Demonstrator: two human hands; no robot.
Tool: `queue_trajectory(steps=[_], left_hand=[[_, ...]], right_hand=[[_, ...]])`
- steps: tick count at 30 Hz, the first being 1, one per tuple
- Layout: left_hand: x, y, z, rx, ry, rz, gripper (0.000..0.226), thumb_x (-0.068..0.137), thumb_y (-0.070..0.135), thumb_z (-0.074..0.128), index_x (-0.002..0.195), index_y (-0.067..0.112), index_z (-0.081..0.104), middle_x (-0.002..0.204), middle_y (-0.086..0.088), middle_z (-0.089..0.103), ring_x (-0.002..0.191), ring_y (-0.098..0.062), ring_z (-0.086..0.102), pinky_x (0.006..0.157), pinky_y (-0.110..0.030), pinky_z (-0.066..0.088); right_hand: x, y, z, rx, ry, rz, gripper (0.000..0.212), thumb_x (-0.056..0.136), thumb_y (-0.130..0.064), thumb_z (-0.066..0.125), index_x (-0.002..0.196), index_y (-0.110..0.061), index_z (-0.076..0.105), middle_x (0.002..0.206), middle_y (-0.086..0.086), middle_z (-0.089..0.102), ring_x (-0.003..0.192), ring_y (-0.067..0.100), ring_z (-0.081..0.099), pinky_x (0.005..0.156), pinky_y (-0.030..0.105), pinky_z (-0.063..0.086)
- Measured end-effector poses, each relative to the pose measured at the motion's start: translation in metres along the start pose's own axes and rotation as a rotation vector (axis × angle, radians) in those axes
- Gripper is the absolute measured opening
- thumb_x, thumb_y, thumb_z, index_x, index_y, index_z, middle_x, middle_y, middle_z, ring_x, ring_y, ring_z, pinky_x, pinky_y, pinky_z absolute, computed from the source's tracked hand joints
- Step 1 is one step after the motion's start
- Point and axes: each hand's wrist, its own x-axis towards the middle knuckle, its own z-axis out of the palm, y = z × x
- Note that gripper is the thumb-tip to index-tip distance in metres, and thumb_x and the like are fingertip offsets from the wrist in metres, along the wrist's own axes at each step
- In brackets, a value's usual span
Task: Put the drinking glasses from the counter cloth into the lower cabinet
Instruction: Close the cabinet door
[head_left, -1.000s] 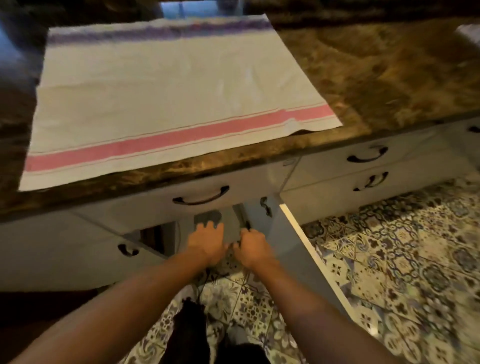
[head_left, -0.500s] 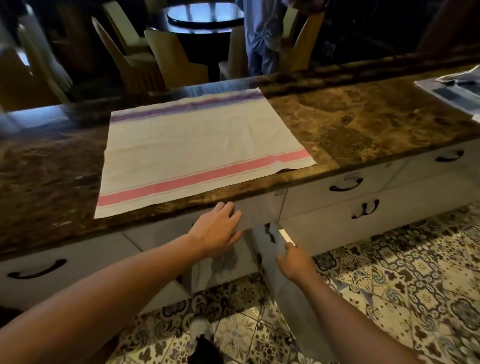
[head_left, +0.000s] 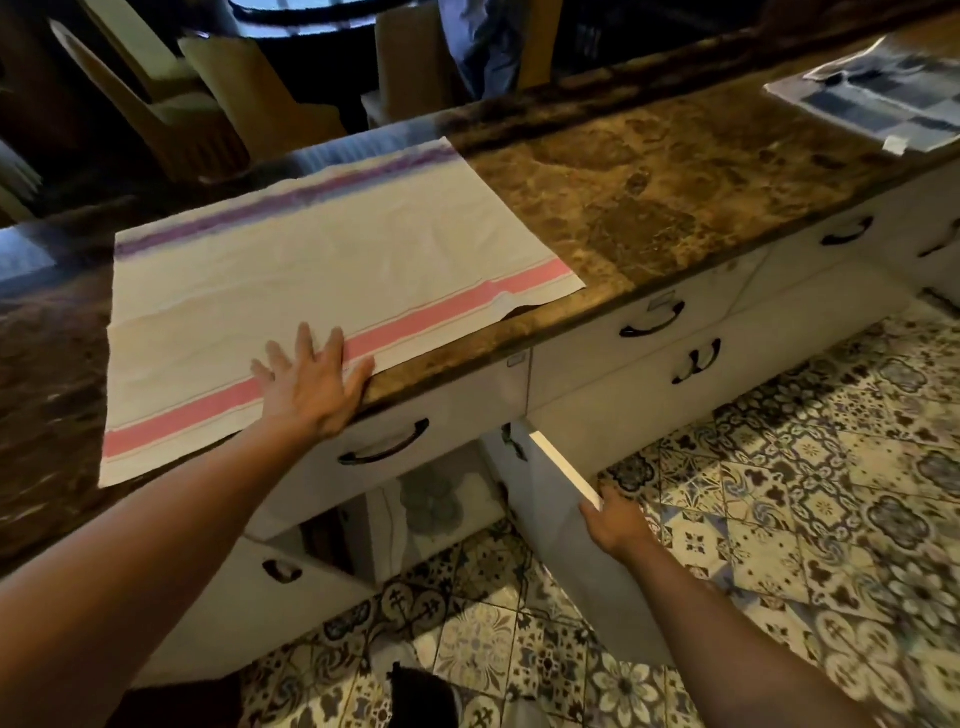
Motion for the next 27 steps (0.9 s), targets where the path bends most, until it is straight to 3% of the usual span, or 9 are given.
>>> queue_trajectory(steps=[6, 10, 14, 19, 21, 23, 25, 26, 27], left_hand=[[0.005, -0.004, 0.007, 0.002, 0.02, 0.033, 0.082, 0.086, 0.077, 0.001, 0.154, 0.031, 0.006, 0.163, -0.012, 0.006, 0.146, -0.047, 0.006, 0.115, -0.065, 0.008], [0.009, -0.005, 0.011, 0.017, 0.02, 0.027, 0.085, 0.084, 0.08, 0.0, 0.154, 0.034, 0.002, 0.164, -0.009, 0.002, 0.147, -0.044, 0.003, 0.116, -0.064, 0.006], [0.012, -0.006, 0.013, 0.027, 0.006, 0.019, 0.086, 0.082, 0.082, -0.002, 0.154, 0.036, -0.002, 0.164, -0.007, -0.002, 0.147, -0.043, 0.0, 0.117, -0.062, 0.003], [0.01, -0.005, 0.012, 0.019, 0.014, 0.019, 0.084, 0.083, 0.081, 0.0, 0.154, 0.035, -0.001, 0.164, -0.007, -0.002, 0.148, -0.042, -0.001, 0.117, -0.062, 0.002], [0.01, -0.005, 0.011, 0.014, 0.014, 0.021, 0.084, 0.084, 0.081, 0.001, 0.154, 0.035, -0.001, 0.164, -0.007, -0.002, 0.148, -0.042, -0.002, 0.117, -0.062, 0.001], [0.01, -0.005, 0.01, 0.013, 0.009, 0.02, 0.084, 0.084, 0.081, 0.001, 0.154, 0.035, -0.001, 0.164, -0.007, -0.002, 0.148, -0.042, -0.003, 0.117, -0.062, 0.001], [0.01, -0.005, 0.01, 0.01, 0.006, 0.017, 0.084, 0.083, 0.081, 0.002, 0.154, 0.036, -0.002, 0.164, -0.007, -0.002, 0.148, -0.041, -0.004, 0.117, -0.062, 0.001], [0.01, -0.005, 0.01, 0.006, 0.003, 0.015, 0.084, 0.083, 0.081, 0.001, 0.154, 0.036, -0.002, 0.164, -0.006, -0.002, 0.148, -0.041, -0.004, 0.117, -0.062, 0.001], [0.01, -0.005, 0.01, 0.002, 0.003, 0.014, 0.085, 0.083, 0.082, 0.001, 0.154, 0.036, -0.002, 0.164, -0.006, -0.002, 0.148, -0.041, -0.004, 0.117, -0.062, 0.001]], right_hand=[[0.006, -0.004, -0.007, 0.104, -0.082, 0.04, 0.059, 0.104, -0.044, 0.024, 0.139, -0.004, 0.047, 0.144, 0.022, 0.047, 0.131, 0.037, 0.045, 0.103, 0.035, 0.035], [0.021, -0.001, -0.009, 0.273, -0.168, 0.23, 0.069, 0.103, -0.05, 0.02, 0.143, 0.003, 0.04, 0.151, 0.025, 0.035, 0.138, 0.037, 0.036, 0.112, 0.04, 0.031], [0.031, -0.002, -0.011, 0.4, -0.307, 0.306, 0.067, 0.102, -0.052, 0.02, 0.148, -0.004, 0.034, 0.154, 0.015, 0.032, 0.141, 0.033, 0.032, 0.11, 0.036, 0.03], [0.056, 0.012, 0.009, 0.406, -0.414, 0.427, 0.09, 0.085, -0.078, 0.024, 0.153, -0.02, 0.024, 0.16, 0.013, 0.023, 0.142, 0.037, 0.028, 0.116, 0.051, 0.023], [0.038, -0.002, 0.004, 0.432, -0.454, 0.449, 0.075, 0.092, -0.067, 0.034, 0.147, -0.016, 0.039, 0.146, 0.017, 0.045, 0.129, 0.037, 0.044, 0.111, 0.047, 0.032], [0.032, -0.005, 0.006, 0.428, -0.489, 0.462, 0.061, 0.094, -0.058, 0.043, 0.122, -0.007, 0.06, 0.107, 0.016, 0.064, 0.097, 0.032, 0.058, 0.088, 0.037, 0.047], [0.029, -0.009, 0.011, 0.532, -0.54, 0.451, 0.053, 0.095, -0.053, 0.047, 0.095, -0.003, 0.065, 0.08, 0.014, 0.067, 0.077, 0.028, 0.057, 0.066, 0.032, 0.046], [0.028, -0.012, 0.014, 0.553, -0.581, 0.427, 0.053, 0.09, -0.053, 0.056, 0.089, -0.001, 0.066, 0.077, 0.016, 0.068, 0.076, 0.029, 0.057, 0.069, 0.033, 0.047], [0.028, -0.015, 0.017, 0.523, -0.618, 0.441, 0.061, 0.076, -0.057, 0.072, 0.088, 0.002, 0.067, 0.087, 0.02, 0.069, 0.082, 0.033, 0.057, 0.082, 0.035, 0.047]])
